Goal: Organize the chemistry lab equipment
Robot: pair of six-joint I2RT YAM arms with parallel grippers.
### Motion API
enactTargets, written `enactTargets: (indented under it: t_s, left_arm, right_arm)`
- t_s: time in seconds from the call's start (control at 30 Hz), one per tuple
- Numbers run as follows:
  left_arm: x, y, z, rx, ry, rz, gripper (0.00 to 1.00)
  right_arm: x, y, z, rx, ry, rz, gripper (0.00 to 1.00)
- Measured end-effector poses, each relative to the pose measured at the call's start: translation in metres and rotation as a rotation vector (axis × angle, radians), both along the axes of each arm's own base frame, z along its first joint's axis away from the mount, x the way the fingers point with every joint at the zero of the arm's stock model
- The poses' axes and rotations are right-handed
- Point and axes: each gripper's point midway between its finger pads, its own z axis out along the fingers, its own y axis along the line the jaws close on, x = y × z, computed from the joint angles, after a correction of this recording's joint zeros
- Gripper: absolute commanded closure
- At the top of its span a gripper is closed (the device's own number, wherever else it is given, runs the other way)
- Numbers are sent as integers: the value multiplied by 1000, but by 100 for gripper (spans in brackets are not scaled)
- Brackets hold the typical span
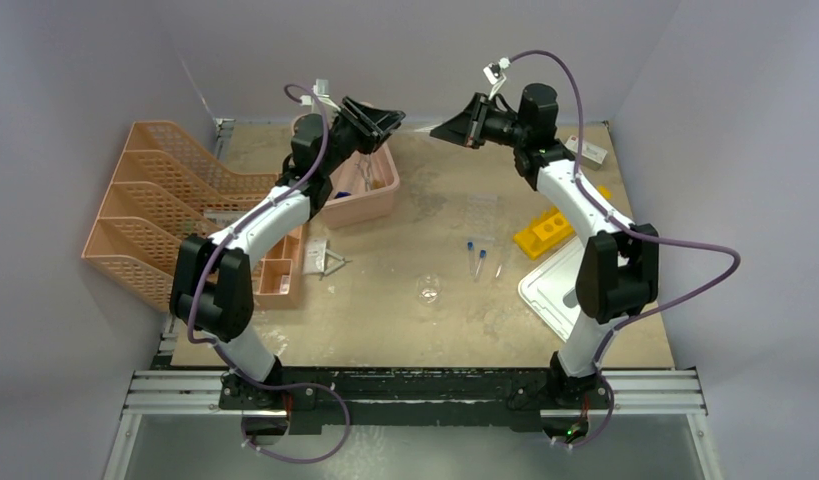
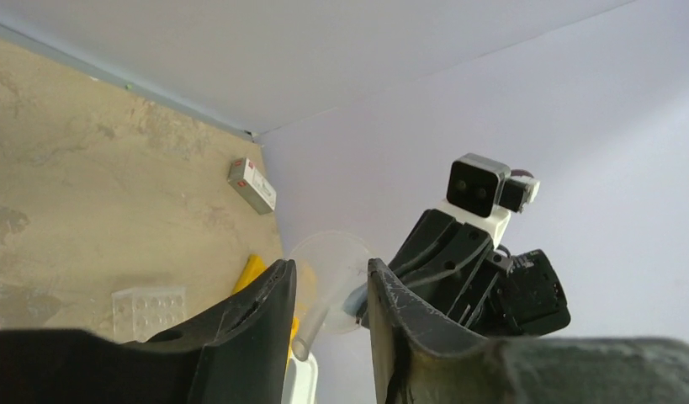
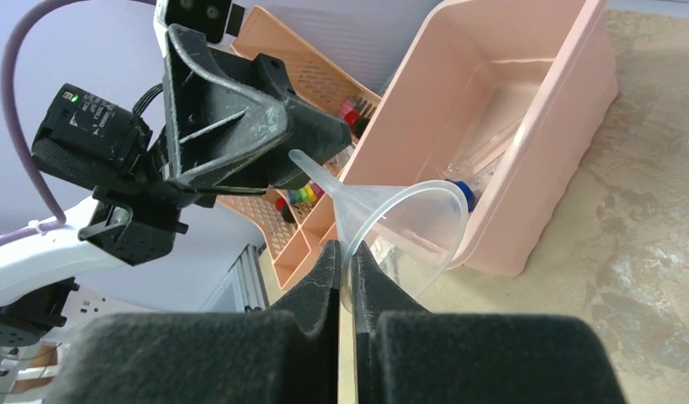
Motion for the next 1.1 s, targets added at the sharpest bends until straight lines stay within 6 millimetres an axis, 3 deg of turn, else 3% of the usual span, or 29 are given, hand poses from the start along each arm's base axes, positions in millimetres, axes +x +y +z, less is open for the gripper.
enactTargets:
  t_s: [0.1, 0.2, 0.43, 0.5, 0.67, 0.77, 0.93, 1.1]
  left_arm:
    - [-2, -2, -4, 17, 5, -8, 58]
    - [-4, -5, -14, 52, 24, -17, 63]
    - [-6, -6, -28, 101, 59, -31, 100]
    - [-6, -6, -24, 95, 50, -32, 100]
    - [-6, -5, -22, 101, 42, -26, 100]
    - [-4, -2, -25, 152, 41, -7, 100]
    - [7, 18, -36, 333, 83, 96, 100]
    - [20, 66, -43, 583, 144, 293, 100]
  right_arm:
    - [2, 0, -4, -1, 13, -2, 100]
    - [2, 0, -7, -3, 20, -2, 100]
    - [3, 0, -10, -7, 39, -9, 100]
    - [4, 0, -12, -6, 51, -11, 100]
    - [4, 0, -14, -3, 65, -13, 63]
    - [4, 0, -15, -5, 69, -12, 48]
    - [6, -2, -21, -29, 69, -30, 42]
    - [10, -6, -32, -64, 86, -64, 42]
